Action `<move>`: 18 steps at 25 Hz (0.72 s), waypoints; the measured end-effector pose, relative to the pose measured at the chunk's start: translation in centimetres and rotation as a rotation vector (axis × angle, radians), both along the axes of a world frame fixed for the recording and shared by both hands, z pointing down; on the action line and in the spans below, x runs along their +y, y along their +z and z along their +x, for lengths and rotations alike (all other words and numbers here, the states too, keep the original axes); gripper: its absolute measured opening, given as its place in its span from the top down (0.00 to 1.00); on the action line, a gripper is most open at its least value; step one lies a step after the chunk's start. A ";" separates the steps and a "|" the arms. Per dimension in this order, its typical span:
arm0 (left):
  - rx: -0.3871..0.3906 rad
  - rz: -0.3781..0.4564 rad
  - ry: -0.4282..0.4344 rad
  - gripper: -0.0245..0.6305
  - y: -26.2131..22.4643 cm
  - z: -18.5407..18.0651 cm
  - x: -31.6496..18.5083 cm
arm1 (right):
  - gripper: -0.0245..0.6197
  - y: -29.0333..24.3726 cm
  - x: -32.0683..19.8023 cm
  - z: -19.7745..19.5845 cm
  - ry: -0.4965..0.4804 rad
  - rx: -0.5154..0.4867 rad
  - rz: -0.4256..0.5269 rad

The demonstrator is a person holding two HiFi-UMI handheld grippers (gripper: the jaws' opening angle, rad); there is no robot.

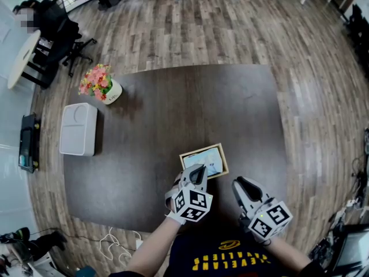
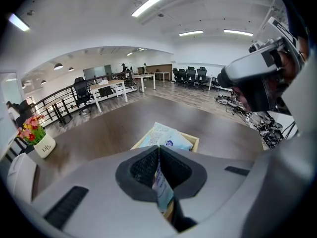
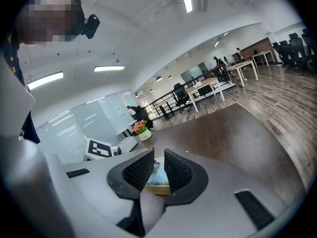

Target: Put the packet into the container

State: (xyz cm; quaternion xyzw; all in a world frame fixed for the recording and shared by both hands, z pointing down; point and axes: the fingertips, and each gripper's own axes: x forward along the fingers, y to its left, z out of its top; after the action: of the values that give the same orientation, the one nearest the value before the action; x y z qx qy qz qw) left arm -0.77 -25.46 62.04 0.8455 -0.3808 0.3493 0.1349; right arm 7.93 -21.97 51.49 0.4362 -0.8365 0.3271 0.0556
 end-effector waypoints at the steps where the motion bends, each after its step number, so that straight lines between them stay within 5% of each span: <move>1: -0.001 -0.002 -0.001 0.96 0.2 0.0 0.0 | 0.85 0.1 0.1 0.0 -0.002 0.000 -0.004; 18: -0.056 0.007 -0.009 0.96 2.4 0.0 -0.2 | 0.85 -0.1 0.1 0.2 -0.004 0.003 -0.010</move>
State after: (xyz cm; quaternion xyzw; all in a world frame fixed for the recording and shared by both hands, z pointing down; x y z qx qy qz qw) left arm -0.82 -25.70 64.41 0.8341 -0.3893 0.3711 0.1228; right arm 8.16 -21.90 51.44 0.4346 -0.8357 0.3304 0.0594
